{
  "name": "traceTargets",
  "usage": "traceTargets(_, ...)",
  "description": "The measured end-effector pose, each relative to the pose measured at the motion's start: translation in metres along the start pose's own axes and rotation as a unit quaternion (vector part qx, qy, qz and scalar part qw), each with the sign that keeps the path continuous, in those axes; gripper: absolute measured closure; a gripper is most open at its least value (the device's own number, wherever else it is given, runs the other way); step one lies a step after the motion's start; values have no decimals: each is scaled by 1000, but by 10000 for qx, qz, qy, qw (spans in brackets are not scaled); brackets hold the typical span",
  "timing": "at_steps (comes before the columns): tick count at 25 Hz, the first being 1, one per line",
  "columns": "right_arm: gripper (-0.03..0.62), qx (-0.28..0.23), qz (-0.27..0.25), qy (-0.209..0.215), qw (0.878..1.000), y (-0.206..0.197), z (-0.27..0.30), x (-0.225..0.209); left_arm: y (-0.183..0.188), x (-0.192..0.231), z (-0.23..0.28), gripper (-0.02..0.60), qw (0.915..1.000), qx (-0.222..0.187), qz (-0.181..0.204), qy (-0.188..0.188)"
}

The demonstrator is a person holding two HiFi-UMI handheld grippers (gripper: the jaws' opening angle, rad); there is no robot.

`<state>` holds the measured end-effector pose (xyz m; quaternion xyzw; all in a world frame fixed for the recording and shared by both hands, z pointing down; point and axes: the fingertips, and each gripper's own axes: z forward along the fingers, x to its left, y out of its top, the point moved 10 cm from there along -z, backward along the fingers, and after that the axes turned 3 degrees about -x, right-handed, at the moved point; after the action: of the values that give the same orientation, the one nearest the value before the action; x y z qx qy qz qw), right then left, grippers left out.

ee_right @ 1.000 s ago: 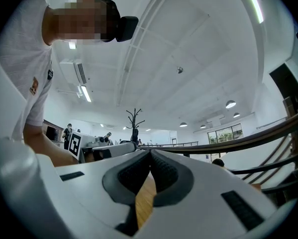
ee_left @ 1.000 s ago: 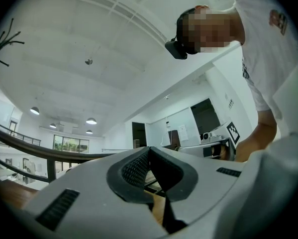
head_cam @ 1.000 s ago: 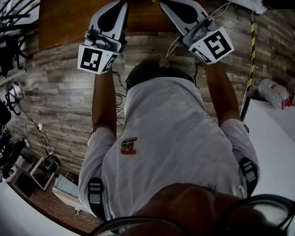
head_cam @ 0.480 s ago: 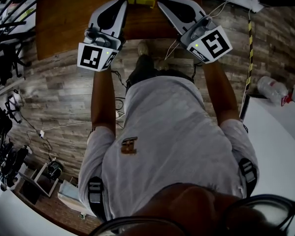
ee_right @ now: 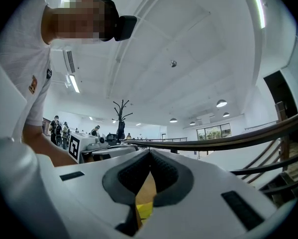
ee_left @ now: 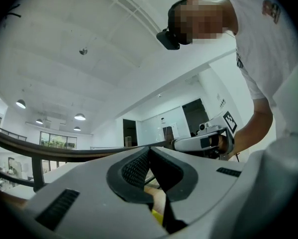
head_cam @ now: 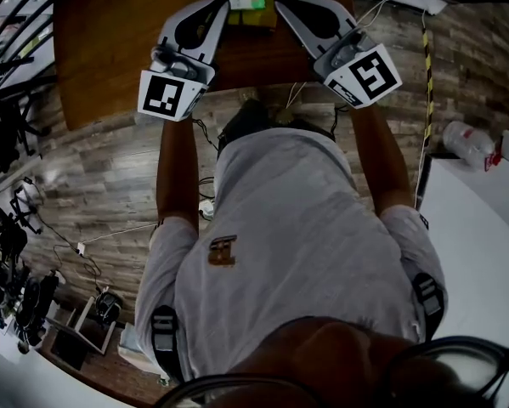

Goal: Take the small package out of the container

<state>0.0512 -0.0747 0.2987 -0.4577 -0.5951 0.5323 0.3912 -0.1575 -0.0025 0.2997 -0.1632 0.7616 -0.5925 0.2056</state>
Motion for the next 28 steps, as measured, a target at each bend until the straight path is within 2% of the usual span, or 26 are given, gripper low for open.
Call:
traceTargets(7,563,115,2,-367,9993,-15,51,-10,-30,54,6,561,9981,279,46,-544)
traceTargets(14,563,248,4,-699,9972,-30,80,-19,-59,85,18,561,9911,724,126,-1108)
traceTargets(19,563,355,45,-877,9955,-40,83,-29,-84,95,35,560,9820,1228,240,-1417)
traceTargets(28,563,425,132,-953,9945,-48,86,-49,-123,104,55,557,9596,2053,362,-1891)
